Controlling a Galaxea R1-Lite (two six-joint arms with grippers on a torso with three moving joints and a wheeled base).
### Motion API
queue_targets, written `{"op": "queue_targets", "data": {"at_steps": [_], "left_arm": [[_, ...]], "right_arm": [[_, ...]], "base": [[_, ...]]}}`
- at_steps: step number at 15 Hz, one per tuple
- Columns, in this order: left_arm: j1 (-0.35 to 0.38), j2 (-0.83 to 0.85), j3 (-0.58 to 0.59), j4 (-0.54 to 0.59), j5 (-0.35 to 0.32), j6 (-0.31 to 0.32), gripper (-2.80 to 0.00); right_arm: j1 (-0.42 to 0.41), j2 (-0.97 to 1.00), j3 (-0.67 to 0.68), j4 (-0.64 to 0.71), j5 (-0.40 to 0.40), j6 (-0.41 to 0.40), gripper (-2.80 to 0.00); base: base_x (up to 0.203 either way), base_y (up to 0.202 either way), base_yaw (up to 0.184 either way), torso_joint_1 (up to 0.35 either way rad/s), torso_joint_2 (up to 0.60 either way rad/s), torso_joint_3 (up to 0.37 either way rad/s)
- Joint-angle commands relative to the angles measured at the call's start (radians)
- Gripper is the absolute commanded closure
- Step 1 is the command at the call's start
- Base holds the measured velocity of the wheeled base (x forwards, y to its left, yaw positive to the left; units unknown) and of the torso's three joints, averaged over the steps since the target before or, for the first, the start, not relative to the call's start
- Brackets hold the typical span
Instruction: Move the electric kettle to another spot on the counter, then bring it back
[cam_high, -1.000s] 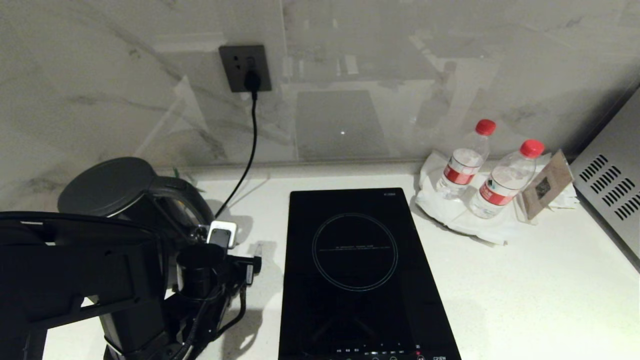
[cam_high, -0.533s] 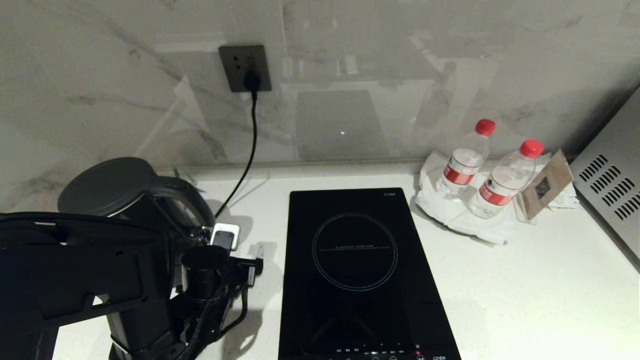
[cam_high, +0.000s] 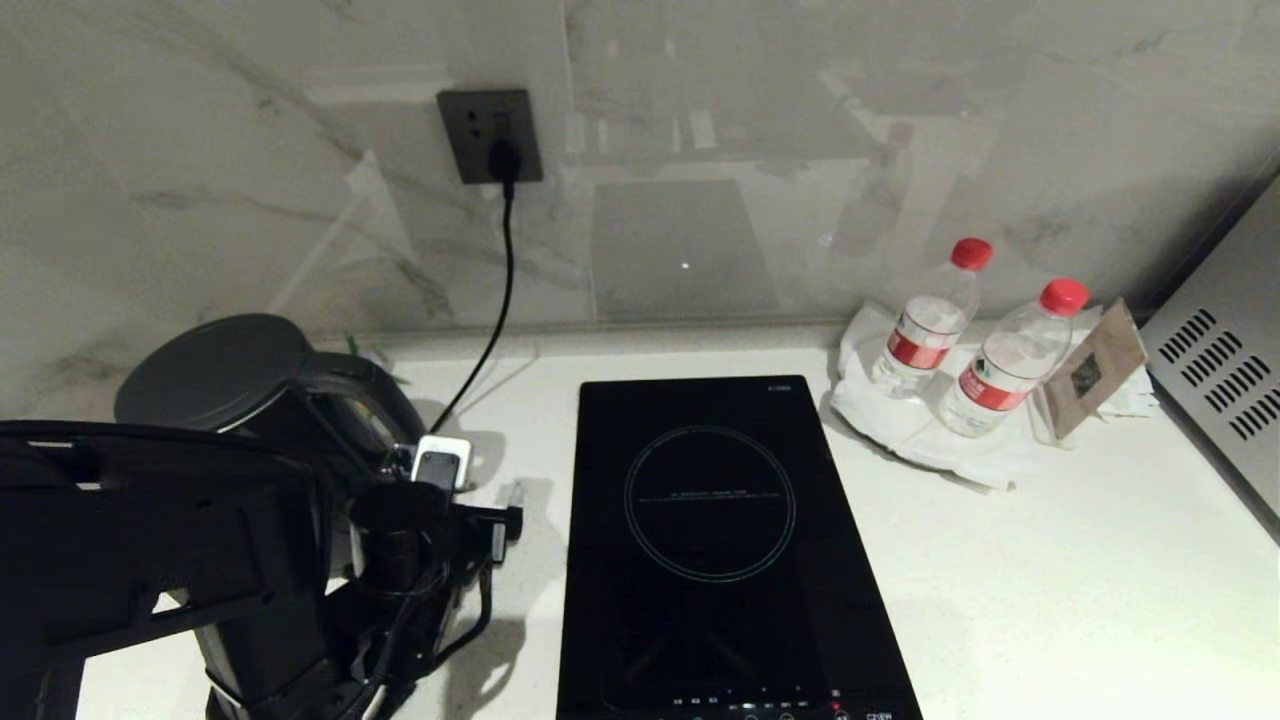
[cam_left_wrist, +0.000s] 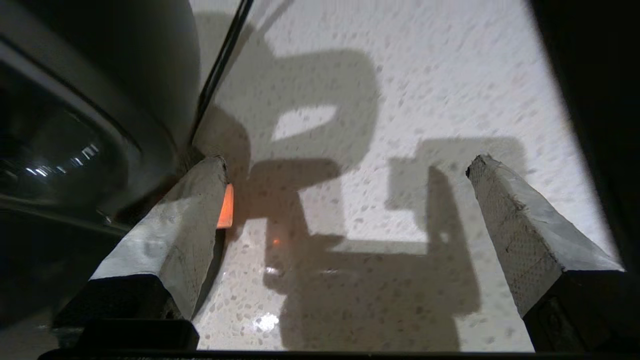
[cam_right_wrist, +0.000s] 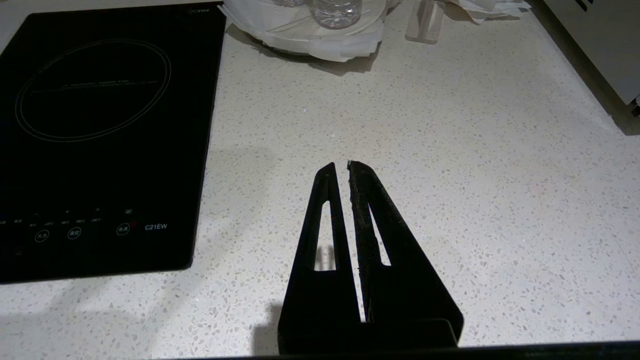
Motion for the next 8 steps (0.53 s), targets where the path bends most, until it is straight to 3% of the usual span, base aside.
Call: {"op": "queue_targets", "data": {"at_steps": [1,8], "left_arm": [[-0.002,-0.035,0.009,-0.010,0.003,0.003,-2.80],[-0.023,-0.051,0.120,-0.010,-0.025,-0.014,-2.80]], "right_arm": [[0.000,0.002,0.000,0.000,0.000,0.000,0.00],[0.000,0.000,0.000,0.000,0.000,0.000,0.00]], "base": [[0.000,0.000,0.000,0.000,0.00,0.000],[0.000,0.000,0.000,0.000,0.00,0.000]]}}
